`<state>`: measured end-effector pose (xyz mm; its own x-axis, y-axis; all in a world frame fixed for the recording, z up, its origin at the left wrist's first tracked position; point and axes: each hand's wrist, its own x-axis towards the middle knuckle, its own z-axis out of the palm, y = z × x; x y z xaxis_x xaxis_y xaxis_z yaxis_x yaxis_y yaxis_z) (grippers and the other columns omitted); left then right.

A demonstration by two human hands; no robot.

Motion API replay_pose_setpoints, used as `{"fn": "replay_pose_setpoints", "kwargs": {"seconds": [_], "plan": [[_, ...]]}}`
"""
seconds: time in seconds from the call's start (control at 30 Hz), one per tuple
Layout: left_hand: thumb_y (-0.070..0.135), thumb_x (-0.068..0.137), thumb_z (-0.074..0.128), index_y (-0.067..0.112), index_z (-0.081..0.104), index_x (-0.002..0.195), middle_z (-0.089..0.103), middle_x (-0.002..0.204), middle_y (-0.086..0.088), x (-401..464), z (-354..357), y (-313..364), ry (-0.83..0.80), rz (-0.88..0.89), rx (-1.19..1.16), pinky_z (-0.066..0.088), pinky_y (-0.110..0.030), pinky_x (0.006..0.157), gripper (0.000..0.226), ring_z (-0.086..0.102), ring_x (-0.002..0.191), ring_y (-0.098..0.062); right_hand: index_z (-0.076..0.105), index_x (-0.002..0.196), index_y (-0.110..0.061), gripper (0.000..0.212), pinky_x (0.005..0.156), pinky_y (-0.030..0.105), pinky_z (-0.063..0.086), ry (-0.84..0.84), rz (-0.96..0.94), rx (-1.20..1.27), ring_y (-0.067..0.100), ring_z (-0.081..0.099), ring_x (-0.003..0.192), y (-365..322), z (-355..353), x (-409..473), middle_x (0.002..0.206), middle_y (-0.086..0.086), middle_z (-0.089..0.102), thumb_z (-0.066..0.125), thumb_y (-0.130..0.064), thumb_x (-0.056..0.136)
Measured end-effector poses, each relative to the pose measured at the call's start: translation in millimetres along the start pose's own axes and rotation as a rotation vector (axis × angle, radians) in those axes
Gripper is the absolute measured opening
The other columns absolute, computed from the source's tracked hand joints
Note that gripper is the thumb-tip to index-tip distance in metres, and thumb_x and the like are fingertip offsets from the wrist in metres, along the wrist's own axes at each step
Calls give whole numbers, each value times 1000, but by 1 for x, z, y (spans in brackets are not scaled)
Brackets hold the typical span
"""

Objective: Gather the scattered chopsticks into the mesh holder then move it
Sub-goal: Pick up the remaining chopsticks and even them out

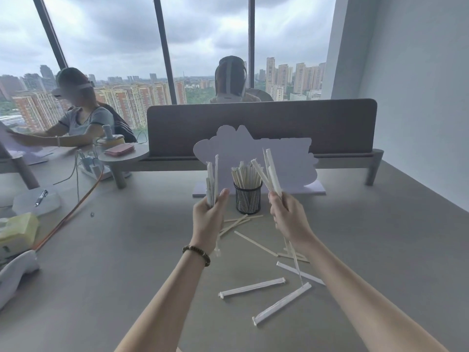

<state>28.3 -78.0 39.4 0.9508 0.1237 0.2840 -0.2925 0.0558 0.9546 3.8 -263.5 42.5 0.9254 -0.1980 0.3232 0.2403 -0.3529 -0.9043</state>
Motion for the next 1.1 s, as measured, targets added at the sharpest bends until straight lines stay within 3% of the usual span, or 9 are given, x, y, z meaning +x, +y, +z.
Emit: {"fn": "replay_pose_setpoints", "kwargs": {"seconds": [0.07,0.2,0.4,0.47,0.53,0.6,0.7,0.9,1.1], "plan": [[43,87,68,-5,27,62,27,58,-12,-3,2,-4,-1,-3,-9,13,-42,51,68,20,53,-21,44,71,-18,36,49,32,40,5,-41,4,17,43,42,-2,0,-3,52,-7,46,42,-35,103],[54,79,67,3,28,62,27,59,-11,-6,6,-3,-2,14,20,14,-45,53,66,20,56,-26,49,82,-4,32,44,27,45,49,-106,0,25,51,37,-1,3,-6,48,0,50,40,-23,106],[52,81,67,16,26,59,25,60,-9,-9,10,-2,-5,33,41,15,-44,53,58,20,58,-26,61,94,-29,19,53,27,43,201,-139,-2,8,46,48,9,8,-3,56,-14,57,49,-15,98],[51,80,67,9,29,60,26,59,-9,-11,11,-1,-10,31,43,17,-44,51,60,21,57,-25,64,88,-29,18,51,28,38,196,-85,77,10,42,48,9,7,-4,52,-13,51,50,-19,93],[50,79,68,2,29,62,27,59,-8,-12,12,-3,-14,28,51,19,-43,50,63,23,58,-24,57,74,-21,18,52,32,32,194,-41,154,14,36,49,8,7,-4,50,-11,43,52,-28,89],[45,81,69,-2,30,65,27,59,-8,-13,13,-5,-23,27,52,21,-38,52,64,24,57,-23,43,64,-21,35,52,34,32,209,-37,131,16,36,50,6,5,-5,50,-10,40,57,-37,91],[35,88,71,-7,33,66,31,57,-10,-15,14,-6,-34,24,57,25,-31,47,61,28,52,-20,39,59,-17,50,45,28,38,214,-53,102,20,40,42,3,2,-11,45,-4,41,67,-43,91],[34,88,72,5,41,63,34,50,-7,-19,15,-11,-46,18,81,32,-27,42,49,33,41,-18,42,62,4,60,43,28,44,158,-10,104,16,49,33,12,7,-22,45,16,47,72,-41,89],[28,88,73,-14,46,75,39,50,-11,-25,15,-17,-56,28,91,35,-25,41,51,37,43,-20,39,57,-11,54,42,29,34,150,-32,124,19,40,34,13,7,-29,44,9,38,77,-36,85]]}}
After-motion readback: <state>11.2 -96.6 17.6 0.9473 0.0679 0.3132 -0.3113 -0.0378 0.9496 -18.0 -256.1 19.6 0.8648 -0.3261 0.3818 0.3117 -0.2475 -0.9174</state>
